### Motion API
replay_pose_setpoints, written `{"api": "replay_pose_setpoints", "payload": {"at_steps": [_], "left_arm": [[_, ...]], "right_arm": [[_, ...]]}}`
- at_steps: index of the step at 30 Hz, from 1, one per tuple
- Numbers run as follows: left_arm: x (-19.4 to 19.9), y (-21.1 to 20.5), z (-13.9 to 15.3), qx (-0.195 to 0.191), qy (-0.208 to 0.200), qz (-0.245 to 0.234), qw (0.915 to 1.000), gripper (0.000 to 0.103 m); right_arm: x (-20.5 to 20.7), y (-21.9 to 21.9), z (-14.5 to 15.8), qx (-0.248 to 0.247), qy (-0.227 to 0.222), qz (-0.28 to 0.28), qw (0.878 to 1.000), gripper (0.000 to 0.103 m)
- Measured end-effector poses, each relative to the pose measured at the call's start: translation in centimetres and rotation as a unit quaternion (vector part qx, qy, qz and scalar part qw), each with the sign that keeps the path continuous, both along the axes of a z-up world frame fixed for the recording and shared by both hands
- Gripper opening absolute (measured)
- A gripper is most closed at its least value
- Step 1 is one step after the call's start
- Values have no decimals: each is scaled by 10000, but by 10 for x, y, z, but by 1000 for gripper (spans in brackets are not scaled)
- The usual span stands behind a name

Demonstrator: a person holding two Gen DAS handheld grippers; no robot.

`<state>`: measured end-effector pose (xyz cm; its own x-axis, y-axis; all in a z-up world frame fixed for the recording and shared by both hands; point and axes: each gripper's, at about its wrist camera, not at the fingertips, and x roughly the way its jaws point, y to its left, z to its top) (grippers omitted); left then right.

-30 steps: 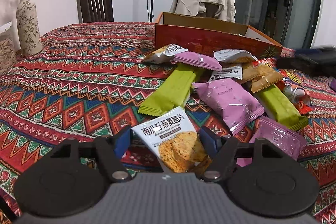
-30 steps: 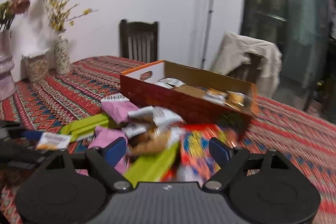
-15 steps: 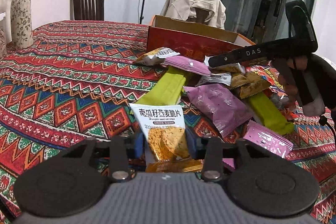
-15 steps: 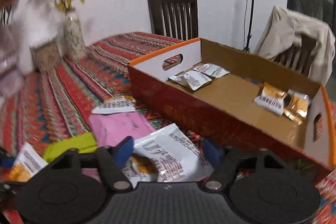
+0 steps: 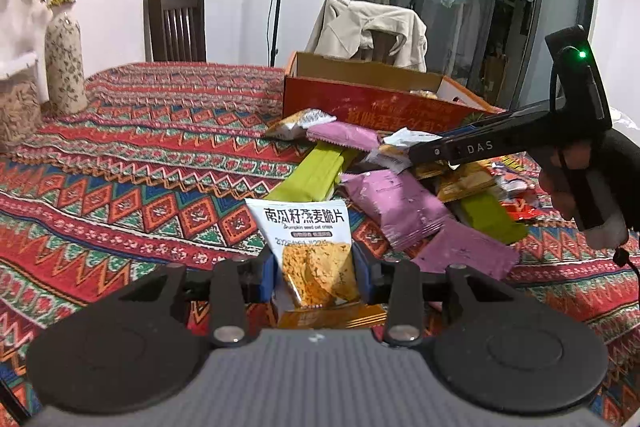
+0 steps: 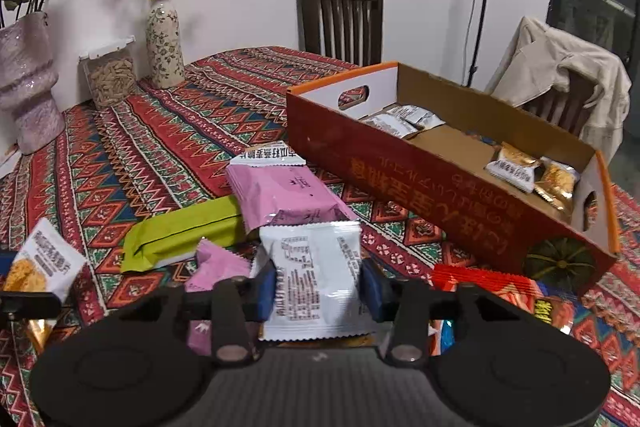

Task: Organize snacks
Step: 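Grasp a seed-cracker packet with the left tool while the right tool grasps a white packet, then carry both packets into the cardboard box and open both tools to release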

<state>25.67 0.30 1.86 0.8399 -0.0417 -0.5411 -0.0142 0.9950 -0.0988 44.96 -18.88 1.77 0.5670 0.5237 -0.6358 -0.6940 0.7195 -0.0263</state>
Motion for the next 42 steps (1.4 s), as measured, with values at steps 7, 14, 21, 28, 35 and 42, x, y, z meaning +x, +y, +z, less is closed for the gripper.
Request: {"api": "replay_pose_setpoints", "payload": {"at_steps": [7, 14, 21, 28, 35, 42], "left_arm": [[-26, -12, 18, 76, -190, -128, 9997, 39], [-44, -32, 25, -70, -188, -495, 9986, 39], [-61, -54, 29, -104, -170, -839, 9963, 39], [-67, -62, 34, -56, -255, -971, 9949, 39], [-32, -45, 55, -219, -370, -1079, 9932, 39], [70, -26, 92, -406, -445, -1503, 9868, 39]], "right_arm": [[-71, -22, 27, 135, -793, -635, 9947, 40], [-167, -70, 24, 586, -853, -1208, 9873, 40], [-240, -100, 3, 574, -682, -1778, 9800, 41], [-264, -120, 4, 837, -757, -2061, 9720, 41], [-247, -117, 20, 1056, -883, -1973, 9706, 41], [-186, -112, 56, 1195, -1158, -1802, 9695, 41]]}}
